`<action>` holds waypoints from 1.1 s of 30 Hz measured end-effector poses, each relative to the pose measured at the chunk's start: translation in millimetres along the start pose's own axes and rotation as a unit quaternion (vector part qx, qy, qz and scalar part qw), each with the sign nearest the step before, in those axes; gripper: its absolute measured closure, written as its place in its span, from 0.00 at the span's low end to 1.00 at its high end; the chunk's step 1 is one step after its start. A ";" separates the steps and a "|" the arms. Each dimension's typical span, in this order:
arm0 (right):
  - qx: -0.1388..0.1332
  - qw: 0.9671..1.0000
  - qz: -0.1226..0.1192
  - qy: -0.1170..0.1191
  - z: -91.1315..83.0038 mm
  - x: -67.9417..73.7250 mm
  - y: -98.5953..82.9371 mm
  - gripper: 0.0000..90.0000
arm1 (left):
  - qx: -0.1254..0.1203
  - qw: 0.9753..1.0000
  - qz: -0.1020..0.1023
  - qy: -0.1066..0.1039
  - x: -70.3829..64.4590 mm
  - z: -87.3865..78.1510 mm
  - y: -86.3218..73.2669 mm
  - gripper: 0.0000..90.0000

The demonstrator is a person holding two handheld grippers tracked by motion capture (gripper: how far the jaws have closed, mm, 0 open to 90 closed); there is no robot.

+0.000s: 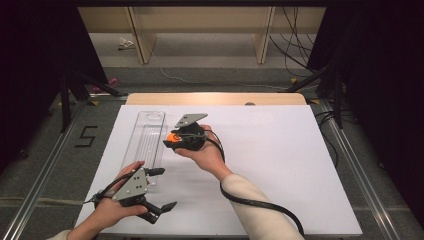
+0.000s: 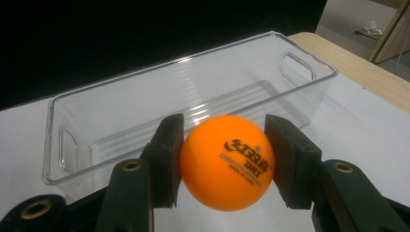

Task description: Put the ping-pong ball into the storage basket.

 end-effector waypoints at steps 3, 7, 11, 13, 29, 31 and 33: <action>0.001 1.000 -0.001 0.000 2.0 0.3 1.5 0.57 | 0.000 1.000 0.000 0.000 0.0 0.0 -0.1 0.00; 0.001 1.000 -0.002 0.000 3.9 0.8 4.3 0.57 | 0.000 1.000 0.000 -0.001 -0.1 0.1 -0.2 0.00; 0.001 1.000 -0.003 0.000 6.0 0.9 6.5 0.57 | 0.000 1.000 0.000 -0.001 -0.3 0.0 -0.1 0.00; 0.001 1.000 -0.003 0.000 6.9 0.9 7.5 0.57 | 0.001 1.000 0.000 -0.001 -0.3 0.1 -0.2 0.00; 0.003 1.000 -0.003 -0.001 13.8 0.6 14.0 0.57 | 0.001 1.000 0.002 -0.002 -0.7 0.1 0.1 0.00; 0.003 1.000 -0.004 0.000 14.7 0.6 15.1 0.57 | 0.001 1.000 0.002 -0.002 -0.8 0.1 0.1 0.00; 0.004 1.000 -0.005 0.000 15.7 0.8 15.9 0.57 | 0.001 1.000 0.003 -0.002 -0.8 0.1 0.0 0.00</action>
Point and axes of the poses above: each handheld gripper's, and its own axes: z roughly forward along the jaws, y roughly out of its top, x roughly to its left, the point moved 9 cm from there along z, roughly forward along the jaws, and after that the axes turned 7 degrees about -y, right-handed, at the moved point
